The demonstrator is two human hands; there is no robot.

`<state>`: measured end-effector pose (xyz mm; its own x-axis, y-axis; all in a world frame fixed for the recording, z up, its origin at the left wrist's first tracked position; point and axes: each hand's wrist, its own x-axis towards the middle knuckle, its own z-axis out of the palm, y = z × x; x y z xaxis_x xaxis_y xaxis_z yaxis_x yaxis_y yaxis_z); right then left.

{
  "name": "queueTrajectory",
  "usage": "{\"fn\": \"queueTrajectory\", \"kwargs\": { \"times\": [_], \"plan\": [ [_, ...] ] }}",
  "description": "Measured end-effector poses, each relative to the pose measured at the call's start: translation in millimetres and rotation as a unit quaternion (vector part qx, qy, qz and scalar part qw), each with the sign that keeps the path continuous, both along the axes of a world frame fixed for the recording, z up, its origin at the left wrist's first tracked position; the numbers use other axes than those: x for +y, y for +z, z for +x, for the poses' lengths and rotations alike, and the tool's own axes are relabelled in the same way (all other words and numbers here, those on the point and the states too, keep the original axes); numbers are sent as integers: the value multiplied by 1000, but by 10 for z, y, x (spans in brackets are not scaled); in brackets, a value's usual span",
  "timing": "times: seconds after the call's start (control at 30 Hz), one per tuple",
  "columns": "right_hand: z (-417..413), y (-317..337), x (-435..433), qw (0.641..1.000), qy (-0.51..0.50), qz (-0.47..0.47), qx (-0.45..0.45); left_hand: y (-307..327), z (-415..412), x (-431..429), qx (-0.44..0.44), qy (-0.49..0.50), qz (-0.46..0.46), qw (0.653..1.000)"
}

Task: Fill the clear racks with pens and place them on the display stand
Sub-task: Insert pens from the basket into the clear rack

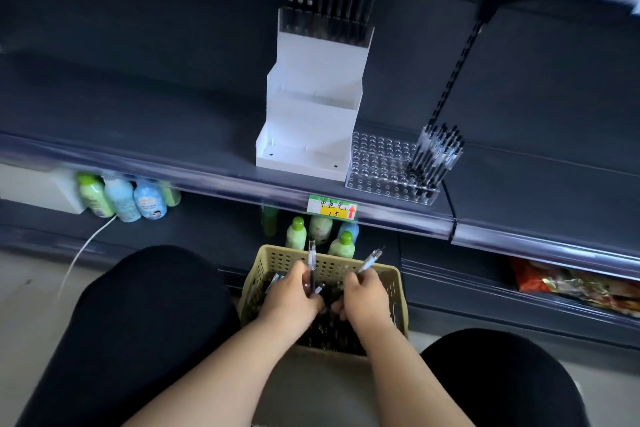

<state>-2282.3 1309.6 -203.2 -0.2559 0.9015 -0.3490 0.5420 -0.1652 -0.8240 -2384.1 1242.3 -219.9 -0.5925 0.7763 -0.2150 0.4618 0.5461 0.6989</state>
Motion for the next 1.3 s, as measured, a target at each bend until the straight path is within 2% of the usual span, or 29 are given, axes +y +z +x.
{"fn": "queueTrajectory", "kwargs": {
  "times": [0.2,0.3,0.5,0.57,0.67,0.8,0.87,0.97,1.1,1.3],
  "plan": [
    [184,265,47,994,-62,66,67,364,66,18,-50,0,79,996],
    [237,383,123,987,-81,82,111,531,42,67,-33,-4,106,994],
    [274,669,394,957,-109,84,257,779,-112,267,-27,-35,161,986],
    [282,835,519,950,-105,107,273,875,-183,360,-18,-38,184,982],
    [308,1126,798,948,-91,191,238,1074,-279,572,0,-49,220,974],
    [298,1547,1278,916,-82,329,215,1383,-391,978,77,-80,250,962],
    [272,1671,1552,910,-84,376,152,1499,-438,1209,92,-105,260,956],
    [261,1672,1864,913,-53,403,38,1533,-481,1445,48,-125,282,950],
    [242,1544,2040,911,-39,409,-37,1358,-535,1544,-5,-106,285,953],
    [196,1504,2110,895,-36,439,-71,1213,-529,1531,0,-75,286,955]
  ]
}}
